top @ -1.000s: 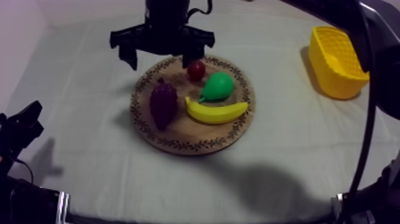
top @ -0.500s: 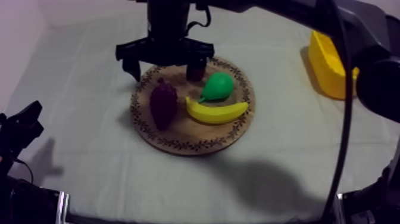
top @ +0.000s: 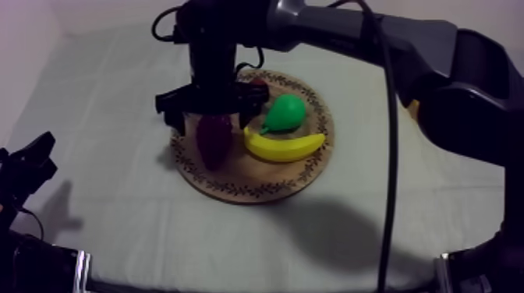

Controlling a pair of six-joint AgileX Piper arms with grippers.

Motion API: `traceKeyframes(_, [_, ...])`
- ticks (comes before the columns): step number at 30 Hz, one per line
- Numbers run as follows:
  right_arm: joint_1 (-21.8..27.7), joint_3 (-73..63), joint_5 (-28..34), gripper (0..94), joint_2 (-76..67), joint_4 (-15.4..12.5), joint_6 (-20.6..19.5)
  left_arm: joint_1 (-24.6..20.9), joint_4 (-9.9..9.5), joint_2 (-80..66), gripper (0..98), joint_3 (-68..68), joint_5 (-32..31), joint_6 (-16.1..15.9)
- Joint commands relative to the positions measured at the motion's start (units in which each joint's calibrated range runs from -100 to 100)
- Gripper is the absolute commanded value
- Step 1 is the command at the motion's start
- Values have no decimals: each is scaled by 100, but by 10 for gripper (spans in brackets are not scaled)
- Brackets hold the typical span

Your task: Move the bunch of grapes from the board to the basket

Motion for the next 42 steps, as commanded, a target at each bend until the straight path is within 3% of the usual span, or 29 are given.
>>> traceKeyframes(1, [22, -40, -100, 891, 118, -40, 10, 0, -4, 0, 1, -2, -5, 1])
traceKeyframes(15, [114, -769, -116, 832, 949, -148, 54, 0, -4, 0, 1, -2, -5, 1])
traceKeyframes(18, [142, -942, 4, 720, 1085, -185, 72, 0, -4, 0, 1, -2, -5, 1])
traceKeyframes(23, [187, -1101, 132, 452, 1233, -253, 138, 0, -4, 0, 1, -2, -5, 1])
traceKeyframes(27, [217, -1077, 144, 354, 1221, -273, 182, 0, -4, 0, 1, -2, -5, 1])
traceKeyframes(35, [212, -494, 158, 318, 381, -169, 314, 0, -4, 0, 1, -2, -5, 1])
traceKeyframes(42, [293, 392, 161, 312, -979, 137, 520, 0, -4, 0, 1, -2, -5, 1])
